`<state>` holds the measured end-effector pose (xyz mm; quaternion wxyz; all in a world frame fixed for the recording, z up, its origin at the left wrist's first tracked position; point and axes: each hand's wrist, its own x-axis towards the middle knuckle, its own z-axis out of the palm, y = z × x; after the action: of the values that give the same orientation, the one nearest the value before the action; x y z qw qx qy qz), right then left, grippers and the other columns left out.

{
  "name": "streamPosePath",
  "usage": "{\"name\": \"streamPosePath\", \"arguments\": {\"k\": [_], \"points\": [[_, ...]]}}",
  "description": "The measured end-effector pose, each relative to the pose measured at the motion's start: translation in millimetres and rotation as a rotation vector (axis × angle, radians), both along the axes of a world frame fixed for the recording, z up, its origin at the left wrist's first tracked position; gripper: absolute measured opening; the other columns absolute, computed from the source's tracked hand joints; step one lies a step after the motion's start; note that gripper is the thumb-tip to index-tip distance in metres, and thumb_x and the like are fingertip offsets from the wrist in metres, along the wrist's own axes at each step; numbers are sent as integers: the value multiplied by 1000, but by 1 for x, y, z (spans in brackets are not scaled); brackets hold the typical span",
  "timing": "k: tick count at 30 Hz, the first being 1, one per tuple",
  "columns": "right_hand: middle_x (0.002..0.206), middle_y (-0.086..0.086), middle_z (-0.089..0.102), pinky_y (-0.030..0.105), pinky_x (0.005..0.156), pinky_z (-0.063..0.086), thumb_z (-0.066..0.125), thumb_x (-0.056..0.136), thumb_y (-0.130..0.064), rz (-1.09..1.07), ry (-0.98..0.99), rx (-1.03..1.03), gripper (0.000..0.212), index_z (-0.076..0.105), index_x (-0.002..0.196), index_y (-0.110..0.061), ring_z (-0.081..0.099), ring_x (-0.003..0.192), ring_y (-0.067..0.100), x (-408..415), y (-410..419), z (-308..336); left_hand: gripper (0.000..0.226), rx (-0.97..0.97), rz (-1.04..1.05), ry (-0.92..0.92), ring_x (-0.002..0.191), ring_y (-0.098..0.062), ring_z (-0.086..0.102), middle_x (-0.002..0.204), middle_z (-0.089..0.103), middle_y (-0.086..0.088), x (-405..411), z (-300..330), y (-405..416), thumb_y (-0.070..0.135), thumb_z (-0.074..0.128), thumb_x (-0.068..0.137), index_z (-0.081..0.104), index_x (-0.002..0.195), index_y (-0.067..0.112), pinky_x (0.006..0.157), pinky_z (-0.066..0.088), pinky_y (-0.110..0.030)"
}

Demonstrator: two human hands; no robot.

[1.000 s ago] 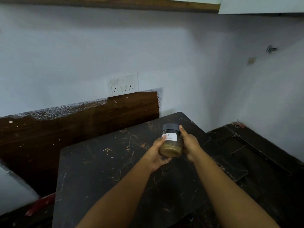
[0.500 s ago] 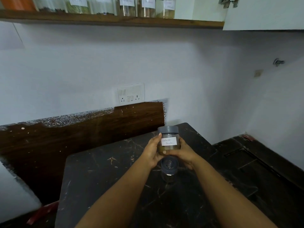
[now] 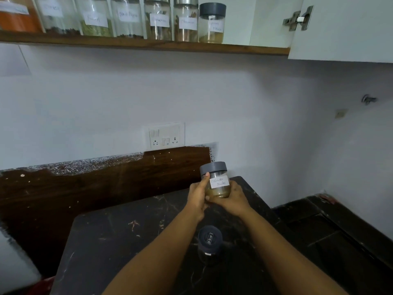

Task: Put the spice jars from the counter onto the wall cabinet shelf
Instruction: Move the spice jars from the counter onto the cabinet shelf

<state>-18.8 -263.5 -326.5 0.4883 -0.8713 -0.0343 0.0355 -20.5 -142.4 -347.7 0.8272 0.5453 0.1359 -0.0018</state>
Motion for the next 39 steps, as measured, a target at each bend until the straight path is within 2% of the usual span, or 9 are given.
{"name": "streamPosePath", "arguments": {"k": [4, 9, 16, 20, 24, 28, 30, 34, 39], "points": [[126, 5, 51, 23, 80, 45, 83, 71, -29, -35, -173, 84, 81, 38, 137, -16, 54, 116, 21, 21, -1, 28, 32, 276, 180, -239, 107, -21, 64, 117, 61, -7, 21, 26, -14, 43, 68, 86, 57, 108, 22, 91, 56, -42], [123, 3, 57, 36, 91, 53, 84, 69, -35, -101, -357, 165, 80, 39, 134, -20, 56, 114, 21, 63, -11, 90, 40, 477, 268, -422, 107, -13, 62, 117, 60, -4, 66, 101, -29, 47, 63, 89, 57, 115, 16, 93, 55, -35], [128, 2, 41, 25, 81, 47, 80, 74, -36, -61, -575, 268, 81, 35, 139, -19, 50, 110, 16, 131, -19, 203, 45, 719, 349, -681, 114, -12, 55, 124, 51, 3, 114, 235, -40, 45, 55, 94, 51, 129, 17, 90, 47, -21], [124, -1, 43, 27, 84, 45, 82, 67, -44, -65, -748, 341, 86, 39, 137, -17, 50, 109, 16, 170, -24, 274, 50, 1083, 368, -858, 129, -20, 45, 139, 45, -4, 136, 310, -28, 47, 38, 100, 42, 141, 18, 108, 39, -40], [123, 4, 46, 28, 86, 45, 82, 66, -44, -122, -880, 307, 86, 40, 134, -13, 49, 110, 17, 216, -27, 333, 57, 1668, 668, -724, 139, -30, 30, 151, 30, -14, 163, 353, -6, 42, 35, 101, 31, 146, 7, 116, 22, -49], [114, 4, 54, 39, 89, 48, 62, 64, -74, -104, -721, -2, 86, 47, 123, -13, 48, 116, 27, 265, -22, 364, 63, 1910, 654, -315, 138, -32, 28, 146, 35, -18, 191, 350, 31, 51, 22, 101, 37, 141, 4, 119, 5, -46], [123, 7, 53, 41, 94, 45, 64, 66, -72, -93, -562, -167, 89, 43, 127, -11, 45, 121, 29, 282, -20, 370, 64, 1976, 735, -314, 130, -31, 37, 137, 43, -15, 196, 334, 40, 53, 16, 99, 46, 132, 7, 118, 11, -44], [131, 5, 54, 45, 102, 36, 74, 57, -68, -61, -437, -258, 97, 39, 132, -17, 49, 123, 28, 305, -14, 377, 64, 1993, 855, -454, 113, -32, 48, 122, 52, -14, 207, 325, 43, 52, 13, 94, 56, 114, 10, 113, 24, -47], [141, 5, 48, 46, 105, 27, 70, 64, -70, -116, -427, -317, 107, 23, 146, -19, 39, 133, 29, 301, -9, 376, 50, 2027, 818, -403, 119, -30, 43, 130, 47, -13, 202, 327, 42, 48, 26, 100, 51, 122, 11, 114, 20, -45]]}}
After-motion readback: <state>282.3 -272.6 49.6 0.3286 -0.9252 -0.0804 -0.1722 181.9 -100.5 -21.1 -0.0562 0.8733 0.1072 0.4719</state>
